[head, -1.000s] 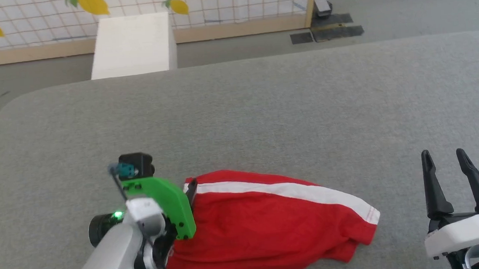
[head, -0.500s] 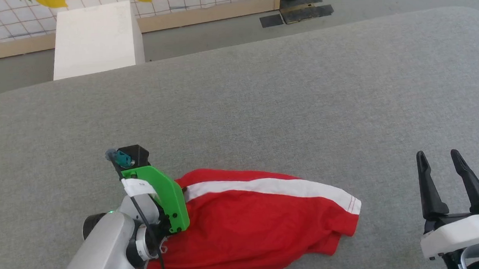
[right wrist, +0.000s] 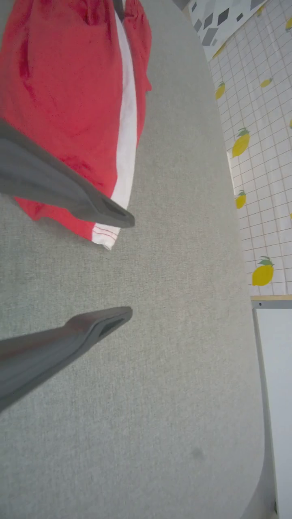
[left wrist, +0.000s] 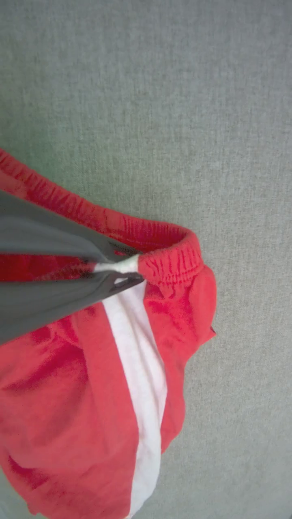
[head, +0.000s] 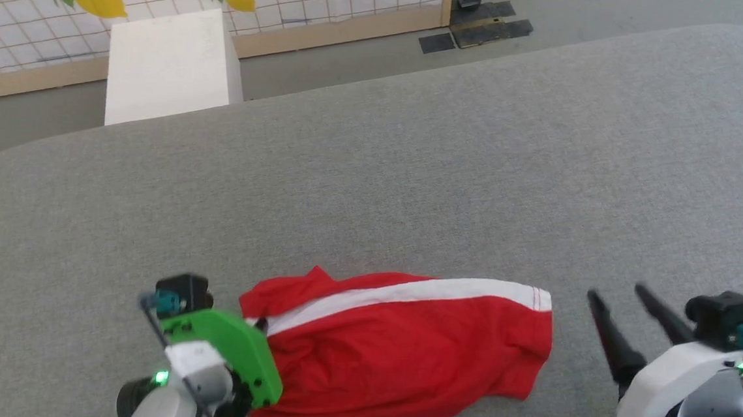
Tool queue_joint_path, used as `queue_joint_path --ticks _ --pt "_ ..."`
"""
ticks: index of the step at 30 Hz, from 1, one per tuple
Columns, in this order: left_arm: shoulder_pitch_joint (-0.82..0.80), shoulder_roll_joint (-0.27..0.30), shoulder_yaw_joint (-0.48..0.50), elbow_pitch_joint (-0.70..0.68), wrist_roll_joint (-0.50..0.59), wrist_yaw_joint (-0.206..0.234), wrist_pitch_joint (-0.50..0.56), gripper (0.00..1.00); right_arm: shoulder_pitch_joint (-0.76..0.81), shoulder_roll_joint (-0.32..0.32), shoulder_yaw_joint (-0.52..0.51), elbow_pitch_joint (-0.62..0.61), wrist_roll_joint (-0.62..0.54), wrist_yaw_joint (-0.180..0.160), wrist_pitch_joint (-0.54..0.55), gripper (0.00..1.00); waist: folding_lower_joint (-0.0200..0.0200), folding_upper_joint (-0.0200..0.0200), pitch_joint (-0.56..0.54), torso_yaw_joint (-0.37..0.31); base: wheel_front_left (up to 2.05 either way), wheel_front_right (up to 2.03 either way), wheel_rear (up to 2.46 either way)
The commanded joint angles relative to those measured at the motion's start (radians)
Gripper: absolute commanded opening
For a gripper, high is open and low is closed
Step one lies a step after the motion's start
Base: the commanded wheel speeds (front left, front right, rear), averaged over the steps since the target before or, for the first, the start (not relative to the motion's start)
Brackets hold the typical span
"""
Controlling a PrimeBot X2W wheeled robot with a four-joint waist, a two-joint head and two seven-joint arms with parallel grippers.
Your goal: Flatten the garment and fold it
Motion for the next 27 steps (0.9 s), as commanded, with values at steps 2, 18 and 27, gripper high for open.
queue_joint_path --ticks 2,18,27 --pt "0.045 0.016 0.012 -0.032 -0.015 0.010 -0.017 0.00 0.021 0.000 0.010 -0.017 0.018 -0.002 0.092 1.00 0.0000 0.0000 0.004 0.014 0.00 0.00 0.00" --pt "0.018 0.001 -0.006 -0.096 -0.014 -0.006 -0.025 0.00 -0.258 0.000 0.036 0.186 -0.048 -0.002 0.385 1.00 0.0000 0.0000 0.099 0.082 0.00 0.00 0.00" --pt "-0.003 -0.002 -0.010 -0.089 -0.017 -0.017 -0.024 0.00 -0.333 0.000 0.090 0.296 -0.117 -0.002 0.551 0.98 0.0000 0.0000 0.125 0.097 0.00 0.00 0.00"
